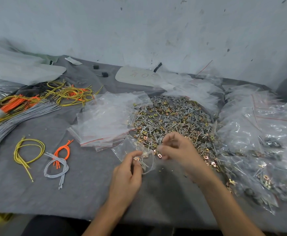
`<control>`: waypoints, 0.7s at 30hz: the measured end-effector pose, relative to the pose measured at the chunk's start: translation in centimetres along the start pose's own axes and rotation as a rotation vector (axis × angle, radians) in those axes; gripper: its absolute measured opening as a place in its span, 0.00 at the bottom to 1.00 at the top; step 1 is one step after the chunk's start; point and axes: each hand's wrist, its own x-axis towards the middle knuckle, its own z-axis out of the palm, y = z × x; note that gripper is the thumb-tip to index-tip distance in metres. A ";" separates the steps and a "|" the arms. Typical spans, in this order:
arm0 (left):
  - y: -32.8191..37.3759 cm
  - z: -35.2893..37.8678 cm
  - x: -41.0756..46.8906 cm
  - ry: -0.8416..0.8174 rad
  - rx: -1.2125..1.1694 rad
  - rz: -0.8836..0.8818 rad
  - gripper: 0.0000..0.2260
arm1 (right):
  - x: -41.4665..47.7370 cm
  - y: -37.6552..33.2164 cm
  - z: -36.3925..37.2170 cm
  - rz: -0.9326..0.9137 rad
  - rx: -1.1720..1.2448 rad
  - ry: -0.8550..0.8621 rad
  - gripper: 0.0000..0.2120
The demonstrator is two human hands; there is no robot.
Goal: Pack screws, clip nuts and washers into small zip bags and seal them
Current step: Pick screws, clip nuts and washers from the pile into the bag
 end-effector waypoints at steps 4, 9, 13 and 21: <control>0.1 -0.1 -0.1 -0.013 -0.009 0.001 0.12 | -3.7 1.1 2.0 -0.115 -0.186 -0.108 0.08; 0.3 -0.3 -0.1 -0.005 0.009 0.016 0.12 | -4.2 1.9 3.7 -0.274 -0.712 0.006 0.08; 0.4 -0.3 -0.1 -0.001 0.022 0.014 0.11 | -3.1 1.4 2.8 -0.318 -0.588 0.027 0.05; 0.0 -0.1 0.0 0.000 -0.005 0.023 0.12 | 7.8 0.3 -4.8 -0.129 -0.760 0.261 0.03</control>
